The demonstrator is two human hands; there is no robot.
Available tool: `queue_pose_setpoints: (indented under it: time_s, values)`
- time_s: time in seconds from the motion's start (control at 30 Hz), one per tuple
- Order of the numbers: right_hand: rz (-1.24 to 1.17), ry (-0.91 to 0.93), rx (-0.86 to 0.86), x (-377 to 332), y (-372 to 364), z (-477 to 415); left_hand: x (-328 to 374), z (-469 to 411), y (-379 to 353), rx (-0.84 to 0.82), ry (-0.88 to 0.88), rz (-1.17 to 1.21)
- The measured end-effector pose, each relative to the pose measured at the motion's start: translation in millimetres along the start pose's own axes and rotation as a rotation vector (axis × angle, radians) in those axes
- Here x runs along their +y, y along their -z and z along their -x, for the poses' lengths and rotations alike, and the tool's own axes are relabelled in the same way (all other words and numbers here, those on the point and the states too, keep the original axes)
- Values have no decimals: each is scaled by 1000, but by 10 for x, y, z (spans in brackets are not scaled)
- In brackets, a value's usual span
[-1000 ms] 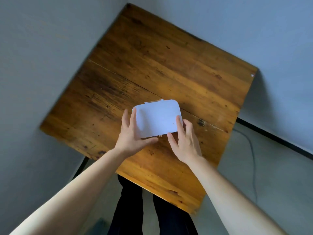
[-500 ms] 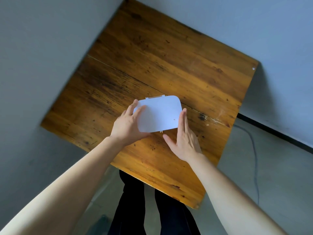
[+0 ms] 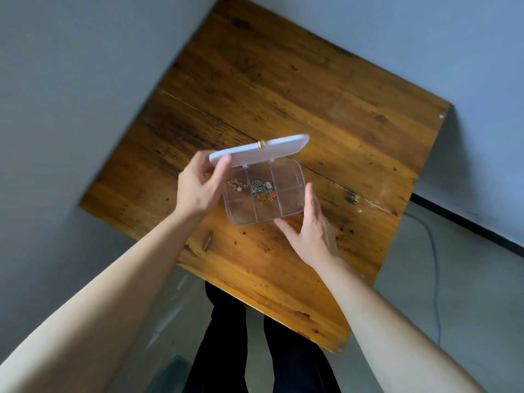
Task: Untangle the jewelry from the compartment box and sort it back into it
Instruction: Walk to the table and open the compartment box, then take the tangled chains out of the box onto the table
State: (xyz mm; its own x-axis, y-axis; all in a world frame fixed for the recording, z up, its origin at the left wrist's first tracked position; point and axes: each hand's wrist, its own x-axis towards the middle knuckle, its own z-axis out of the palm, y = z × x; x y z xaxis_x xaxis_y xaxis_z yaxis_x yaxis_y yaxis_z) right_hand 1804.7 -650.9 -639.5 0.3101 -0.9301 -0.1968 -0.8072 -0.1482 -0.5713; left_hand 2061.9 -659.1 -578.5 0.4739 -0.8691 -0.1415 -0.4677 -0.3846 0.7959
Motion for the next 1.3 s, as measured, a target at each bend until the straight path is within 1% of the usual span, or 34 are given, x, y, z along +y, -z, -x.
queue_pose_setpoints:
  time_s: [0.03, 0.1, 0.2, 0.3, 0.43, 0.53, 0.63, 0.73, 0.77, 0.83, 0.9, 0.93, 0.97, 1.07, 1.1, 1.17, 1.23, 1.3]
  values:
    - [8, 0, -2, -24, -15, -21, 7, -86, -11, 51, 74, 27]
    - [14, 7, -2, -94, -41, -72, -42, -251, -34, 86, 182, 49]
    - [10, 10, -21, -220, -82, -163, -144, -410, -12, 63, 363, 180]
    - [4, -23, -22, -347, -111, -300, -223, -492, 67, 37, 464, 332]
    - [32, -38, -24, -541, -123, -576, -307, -562, 191, 34, 516, 410]
    - [43, -28, -47, -649, -121, -773, -389, -613, 265, 53, 515, 357]
    - [37, -29, -73, -710, -112, -879, -466, -558, 305, 15, 502, 342]
    - [84, -12, -127, -730, -105, -882, -544, -388, 282, 8, 560, 358]
    - [117, 14, -112, -744, -104, -873, -571, -334, 266, 23, 592, 383]
    - [158, 103, 0, -806, -90, -897, -611, -275, 244, 66, 629, 439]
    - [188, 240, 108, -918, -67, -1021, -617, -282, 230, 86, 628, 471]
    - [197, 313, 114, -984, -63, -1106, -615, -292, 228, 86, 627, 477]
    - [198, 379, 75, -1061, -65, -1190, -615, -300, 226, 81, 628, 481]
    - [260, 545, -165, -1247, -103, -1400, -631, -312, 232, 66, 624, 471]
    - [300, 574, -228, -1284, -124, -1454, -638, -313, 235, 63, 622, 466]
    - [349, 545, -276, -1342, -150, -1546, -655, -312, 236, 56, 610, 473]
    - [359, 470, -273, -1429, -169, -1616, -669, -307, 241, 46, 600, 472]
    - [420, 410, -281, -1549, -210, -1673, -681, -314, 256, 29, 598, 458]
